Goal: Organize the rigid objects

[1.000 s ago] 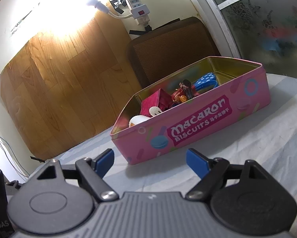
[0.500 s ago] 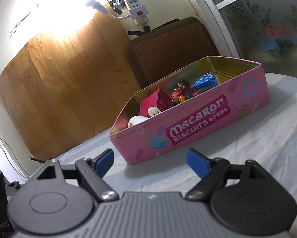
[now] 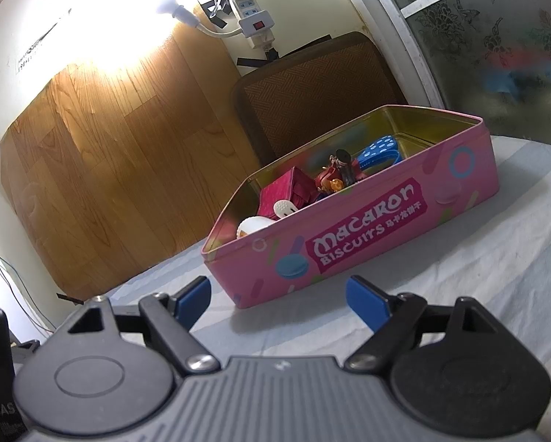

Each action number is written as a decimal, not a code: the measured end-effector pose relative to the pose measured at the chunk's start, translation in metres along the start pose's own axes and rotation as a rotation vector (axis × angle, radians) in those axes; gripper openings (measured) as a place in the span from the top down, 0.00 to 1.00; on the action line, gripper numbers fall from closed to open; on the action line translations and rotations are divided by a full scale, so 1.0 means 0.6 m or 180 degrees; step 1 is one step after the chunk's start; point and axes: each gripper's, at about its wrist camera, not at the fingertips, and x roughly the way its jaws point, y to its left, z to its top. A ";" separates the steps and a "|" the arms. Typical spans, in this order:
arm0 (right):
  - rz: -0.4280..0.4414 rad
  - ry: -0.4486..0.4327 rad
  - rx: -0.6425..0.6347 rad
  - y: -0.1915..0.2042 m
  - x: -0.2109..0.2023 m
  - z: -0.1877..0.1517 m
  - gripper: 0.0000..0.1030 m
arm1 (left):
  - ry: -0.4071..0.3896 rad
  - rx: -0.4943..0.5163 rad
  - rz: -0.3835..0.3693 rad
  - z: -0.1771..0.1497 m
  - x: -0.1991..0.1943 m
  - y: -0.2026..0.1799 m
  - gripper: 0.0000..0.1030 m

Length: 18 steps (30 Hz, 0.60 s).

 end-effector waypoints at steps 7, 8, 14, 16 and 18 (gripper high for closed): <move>-0.0013 -0.0004 0.0017 0.000 0.000 -0.001 0.18 | 0.0026 0.0001 -0.0018 0.001 0.004 0.000 0.00; -0.0013 -0.0003 0.0019 0.000 0.000 -0.001 0.18 | 0.0026 -0.0001 -0.0018 0.001 0.004 0.000 0.00; -0.0029 -0.0008 0.0040 0.001 0.001 -0.004 0.18 | 0.0027 0.0000 -0.0038 0.001 0.005 -0.001 0.00; -0.0029 -0.0007 0.0041 0.001 0.000 -0.004 0.18 | 0.0020 0.0005 -0.0057 0.001 0.003 -0.002 0.00; -0.0028 -0.0008 0.0041 0.000 0.000 -0.003 0.18 | 0.0011 0.0014 -0.0074 0.002 0.002 -0.004 0.00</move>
